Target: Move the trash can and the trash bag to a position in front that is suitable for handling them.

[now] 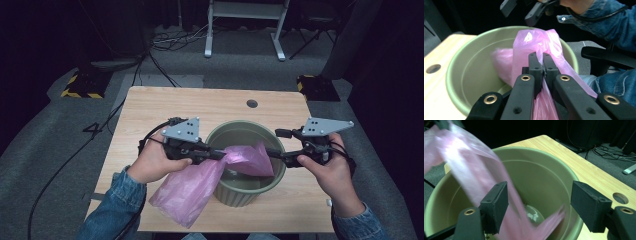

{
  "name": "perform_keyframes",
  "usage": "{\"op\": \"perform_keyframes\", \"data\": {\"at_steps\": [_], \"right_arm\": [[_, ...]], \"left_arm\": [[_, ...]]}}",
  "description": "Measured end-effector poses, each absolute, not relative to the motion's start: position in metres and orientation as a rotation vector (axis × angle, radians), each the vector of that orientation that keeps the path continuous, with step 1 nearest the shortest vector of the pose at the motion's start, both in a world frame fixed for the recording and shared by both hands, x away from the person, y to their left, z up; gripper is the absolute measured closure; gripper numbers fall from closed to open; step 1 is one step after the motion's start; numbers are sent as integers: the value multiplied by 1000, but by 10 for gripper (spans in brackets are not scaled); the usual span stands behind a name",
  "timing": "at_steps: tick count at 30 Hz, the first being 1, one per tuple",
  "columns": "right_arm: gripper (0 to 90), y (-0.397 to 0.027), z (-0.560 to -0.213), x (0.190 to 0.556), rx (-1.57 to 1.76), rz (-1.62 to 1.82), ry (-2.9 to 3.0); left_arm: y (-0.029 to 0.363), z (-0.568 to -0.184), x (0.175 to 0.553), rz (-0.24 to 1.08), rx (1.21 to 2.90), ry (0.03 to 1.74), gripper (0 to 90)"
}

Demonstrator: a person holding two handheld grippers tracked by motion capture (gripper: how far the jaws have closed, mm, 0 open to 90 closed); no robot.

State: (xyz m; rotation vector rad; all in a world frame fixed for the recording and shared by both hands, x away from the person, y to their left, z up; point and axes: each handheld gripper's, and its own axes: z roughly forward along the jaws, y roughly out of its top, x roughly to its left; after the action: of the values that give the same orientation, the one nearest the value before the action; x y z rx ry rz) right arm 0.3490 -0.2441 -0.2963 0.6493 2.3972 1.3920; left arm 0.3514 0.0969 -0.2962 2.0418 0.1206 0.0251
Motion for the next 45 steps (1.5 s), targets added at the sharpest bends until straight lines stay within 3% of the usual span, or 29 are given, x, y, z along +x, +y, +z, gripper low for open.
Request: {"op": "perform_keyframes", "data": {"at_steps": [5,8,11,19,29,32,34,35,37,40,43,45], "right_arm": [[306,-245,-299,343,633,1397,2403],[305,-245,-300,341,625,1408,2402],[306,-246,-301,339,617,1407,2406],[305,-242,-300,337,597,1403,2418],[303,-225,-298,331,532,1426,2434],[303,-217,-300,331,510,1413,2454],[303,-213,-301,330,498,1411,2462],[303,-212,-301,330,492,1411,2466],[303,-208,-300,329,479,1413,2470],[303,-204,-300,326,456,1416,2475],[303,-202,-299,323,440,1417,2478],[303,-201,-298,322,432,1414,2478]], "left_arm": [[75,-300,358,37,2090,134,850],[73,-300,361,119,2023,206,516],[84,-298,358,145,1974,243,398],[132,-287,336,208,1907,300,351],[196,-320,297,208,1907,423,344],[206,-329,290,182,1890,448,363],[208,-332,288,122,1916,430,507],[206,-333,287,99,1923,424,530],[202,-332,287,60,1939,386,693],[193,-331,290,48,1956,351,826],[185,-328,296,69,1960,328,898],[180,-326,300,77,1944,321,900]]}}
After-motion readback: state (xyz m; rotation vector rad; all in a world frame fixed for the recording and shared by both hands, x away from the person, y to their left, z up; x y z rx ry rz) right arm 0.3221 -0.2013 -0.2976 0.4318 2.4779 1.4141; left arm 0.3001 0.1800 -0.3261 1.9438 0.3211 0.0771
